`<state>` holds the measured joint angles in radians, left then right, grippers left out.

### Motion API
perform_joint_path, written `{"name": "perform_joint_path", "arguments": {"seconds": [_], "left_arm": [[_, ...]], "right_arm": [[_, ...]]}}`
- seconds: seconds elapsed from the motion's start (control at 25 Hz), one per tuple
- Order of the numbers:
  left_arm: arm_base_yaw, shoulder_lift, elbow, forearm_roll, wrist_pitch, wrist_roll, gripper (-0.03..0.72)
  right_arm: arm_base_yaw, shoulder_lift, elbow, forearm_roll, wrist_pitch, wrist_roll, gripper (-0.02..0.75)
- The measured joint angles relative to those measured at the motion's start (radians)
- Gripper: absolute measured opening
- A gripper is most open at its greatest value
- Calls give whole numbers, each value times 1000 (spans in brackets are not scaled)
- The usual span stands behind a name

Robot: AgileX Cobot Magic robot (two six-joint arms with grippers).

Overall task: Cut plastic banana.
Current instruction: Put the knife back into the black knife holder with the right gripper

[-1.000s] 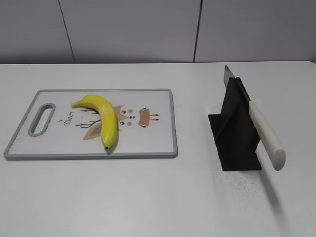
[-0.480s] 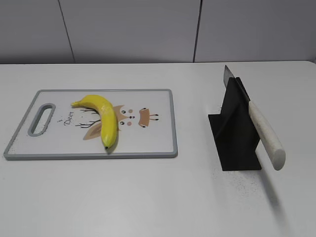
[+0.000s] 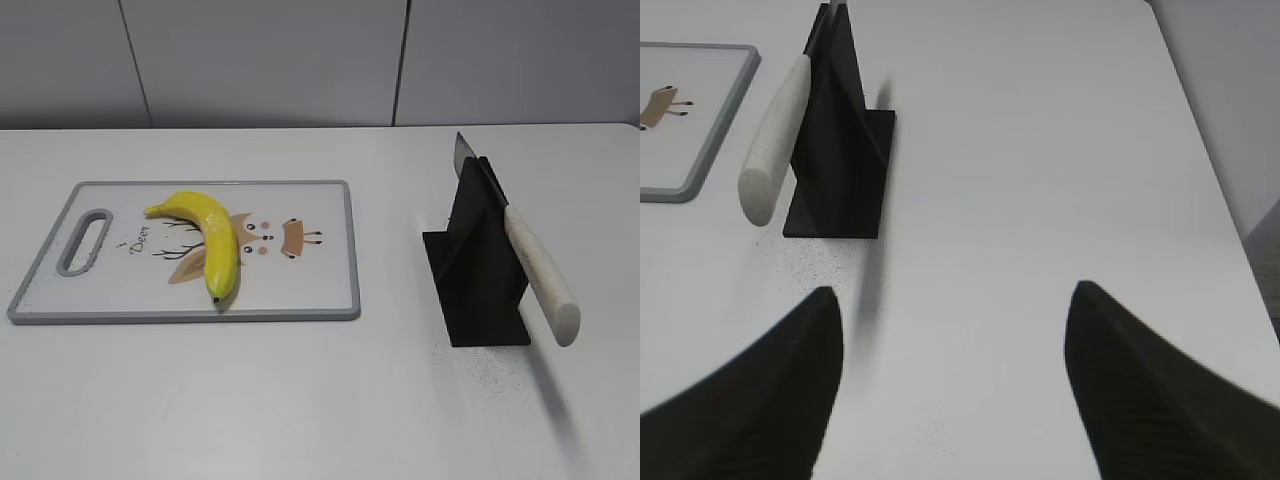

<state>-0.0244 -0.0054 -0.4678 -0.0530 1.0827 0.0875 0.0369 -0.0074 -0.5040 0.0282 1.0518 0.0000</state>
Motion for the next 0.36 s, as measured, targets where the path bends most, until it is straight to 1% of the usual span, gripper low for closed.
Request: {"name": "perform_joint_path", "arguments": {"seconds": [0.36], "left_arm": [[0,0,0,0,0,0,579]], "right_arm": [[0,0,0,0,0,0,522]]}}
